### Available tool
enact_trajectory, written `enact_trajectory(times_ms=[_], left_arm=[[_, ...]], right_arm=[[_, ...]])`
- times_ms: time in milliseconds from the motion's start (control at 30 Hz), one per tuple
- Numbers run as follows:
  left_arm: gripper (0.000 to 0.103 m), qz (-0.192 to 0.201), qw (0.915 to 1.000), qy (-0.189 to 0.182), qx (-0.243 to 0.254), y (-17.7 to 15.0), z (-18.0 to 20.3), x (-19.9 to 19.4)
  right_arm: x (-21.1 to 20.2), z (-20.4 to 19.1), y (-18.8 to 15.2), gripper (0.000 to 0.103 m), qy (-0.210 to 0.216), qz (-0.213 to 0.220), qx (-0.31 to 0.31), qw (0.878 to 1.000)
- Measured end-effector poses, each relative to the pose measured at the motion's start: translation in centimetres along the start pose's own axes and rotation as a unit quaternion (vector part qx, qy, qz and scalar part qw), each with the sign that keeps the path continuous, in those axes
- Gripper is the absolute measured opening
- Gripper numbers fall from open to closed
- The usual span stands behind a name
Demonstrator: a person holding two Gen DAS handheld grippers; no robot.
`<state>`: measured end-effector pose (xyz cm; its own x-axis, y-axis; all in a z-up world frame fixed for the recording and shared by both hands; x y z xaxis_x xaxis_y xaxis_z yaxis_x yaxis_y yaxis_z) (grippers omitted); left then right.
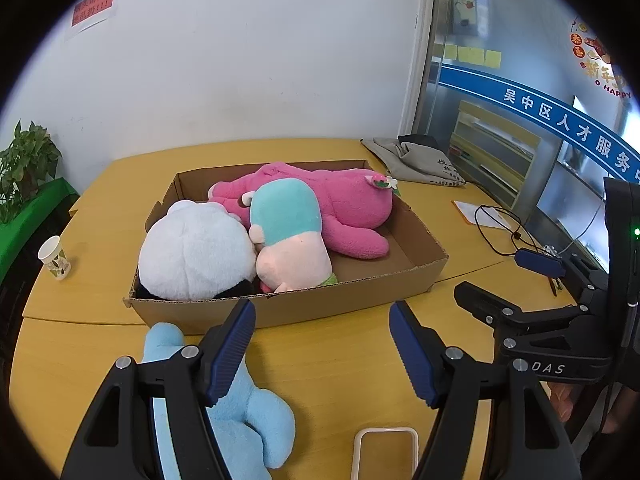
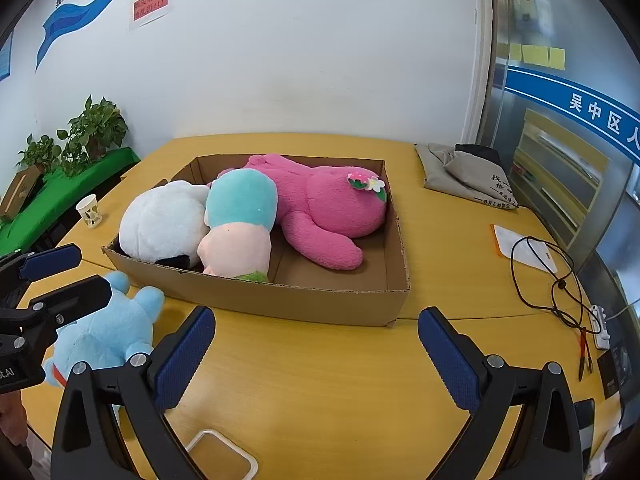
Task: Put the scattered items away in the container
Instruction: 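Move both tools to the light blue plush and close both grippers on it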
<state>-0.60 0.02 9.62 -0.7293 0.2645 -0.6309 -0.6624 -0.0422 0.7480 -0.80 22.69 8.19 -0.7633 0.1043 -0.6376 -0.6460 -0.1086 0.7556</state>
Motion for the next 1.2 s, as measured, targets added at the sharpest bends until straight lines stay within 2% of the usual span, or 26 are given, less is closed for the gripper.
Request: enact_trajectory(times_ms=[267,367,467,567,667,800,900,1067,1133,1200], left_arm=[[0.069,-0.007,0.9997,0.011,-0.02,-0.8,-3.6,-0.1],[0.069,-0.016,0.9989,0.015,-0.04,-1.5,-6.4,-0.3],[0.069,-0.035,0.9967,0.021,-0.07,-2.4,-9.5,-0.1],[0.069,-0.055,0.9934,0.031,-0.096,-3.4,-12.3,0.4],[0.069,-0.072,0.991,0.038,-0.106,-4.1,-14.1,1.0],[0.069,-0.089,0.9894,0.039,-0.108,-5.2,-15.9,1.7],[0.069,-0.094,0.9887,0.044,-0.108,-5.5,-17.6,1.8],[0.069,-0.114,0.9804,0.03,-0.157,-6.5,-21.6,2.6],[0.069,-0.134,0.9782,0.027,-0.156,-7.5,-22.1,3.6],[0.069,-0.133,0.9773,0.008,-0.165,-8.1,-22.2,3.9]], right_arm=[[0.9,-0.9,-0.3,0.103,0.011,-0.011,-0.003,1.0],[1.7,-1.9,-0.6,0.103,0.032,-0.021,-0.008,0.999],[2.7,-3.8,-1.2,0.103,0.078,-0.032,-0.014,0.996],[3.9,-6.9,-1.9,0.103,0.158,-0.049,-0.026,0.986],[4.8,-10.7,-2.8,0.103,0.251,-0.069,-0.043,0.965],[5.4,-14.9,-3.7,0.103,0.325,-0.084,-0.058,0.94],[5.6,-16.9,-3.8,0.103,0.346,-0.084,-0.06,0.932],[7.3,-17.0,-4.2,0.103,0.329,-0.109,-0.034,0.937],[8.0,-17.1,-4.6,0.103,0.345,-0.124,-0.012,0.93],[8.5,-18.1,-5.1,0.103,0.376,-0.14,0.001,0.916]])
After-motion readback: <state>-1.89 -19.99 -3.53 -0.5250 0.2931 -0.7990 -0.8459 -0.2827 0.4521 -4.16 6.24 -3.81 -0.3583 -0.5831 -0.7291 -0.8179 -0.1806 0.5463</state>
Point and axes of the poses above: each gripper's, at about its wrist camera, not at the fingertips, and x roughly the way its jaws point, z to its right, y to its top, the point moved 3 cm from there along x, roughly the way its jaws point, and after that the axes turned 8 degrees about -x, right-handed, at the moved point
